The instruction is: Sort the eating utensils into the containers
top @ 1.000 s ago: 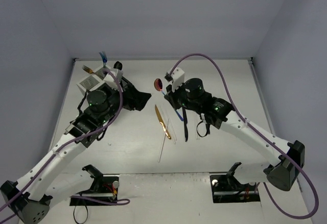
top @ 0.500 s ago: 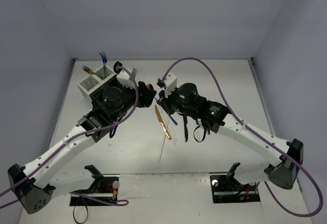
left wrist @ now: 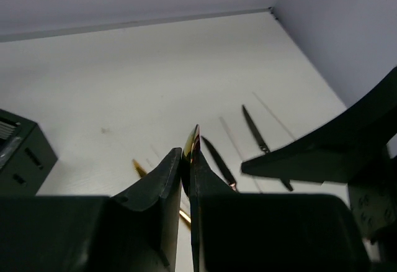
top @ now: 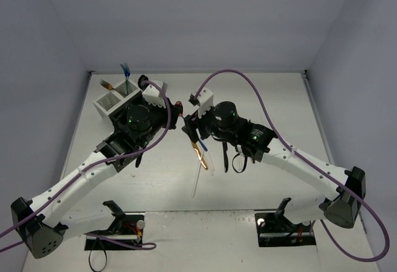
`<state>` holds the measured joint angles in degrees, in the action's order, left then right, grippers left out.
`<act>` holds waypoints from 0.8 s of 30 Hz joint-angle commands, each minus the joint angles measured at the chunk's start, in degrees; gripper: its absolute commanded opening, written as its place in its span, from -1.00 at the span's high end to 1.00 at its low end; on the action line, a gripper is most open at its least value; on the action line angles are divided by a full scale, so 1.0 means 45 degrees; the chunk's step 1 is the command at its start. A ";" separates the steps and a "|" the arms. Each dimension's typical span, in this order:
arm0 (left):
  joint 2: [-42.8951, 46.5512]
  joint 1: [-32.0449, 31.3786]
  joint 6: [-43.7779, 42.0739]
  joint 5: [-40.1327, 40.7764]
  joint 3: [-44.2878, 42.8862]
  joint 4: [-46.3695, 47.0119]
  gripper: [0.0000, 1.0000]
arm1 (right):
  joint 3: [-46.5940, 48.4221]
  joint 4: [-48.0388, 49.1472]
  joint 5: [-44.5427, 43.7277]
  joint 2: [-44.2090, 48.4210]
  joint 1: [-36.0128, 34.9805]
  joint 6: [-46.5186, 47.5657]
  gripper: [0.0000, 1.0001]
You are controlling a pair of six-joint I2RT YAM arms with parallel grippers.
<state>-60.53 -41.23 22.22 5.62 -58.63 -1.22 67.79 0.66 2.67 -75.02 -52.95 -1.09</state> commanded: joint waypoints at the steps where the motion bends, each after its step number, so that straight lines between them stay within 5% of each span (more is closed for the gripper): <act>1: 0.0074 0.0073 -0.1752 0.2281 -0.1698 -0.0711 1.00 | -0.0107 0.1139 -0.1522 0.0467 -0.0053 -0.0569 -0.42; 6: -0.0475 0.1300 -0.4410 0.3788 -0.3306 -0.1394 1.00 | -0.1328 0.1018 -0.2741 0.1596 0.0022 -0.0879 -0.61; 15: -0.3508 0.5066 -0.7363 0.2729 -0.6078 -0.0719 1.00 | -0.3500 0.0334 -0.3224 0.3575 0.0108 -0.1724 -0.64; 24: -0.6571 0.5803 -0.8553 0.2717 -0.7127 0.0856 1.00 | -0.4576 -0.0069 -0.3581 0.4544 0.0185 -0.2181 -0.66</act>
<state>-87.68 -15.77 -12.03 18.28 -87.27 -4.26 48.15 -1.39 -10.68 -56.06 -52.64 -9.26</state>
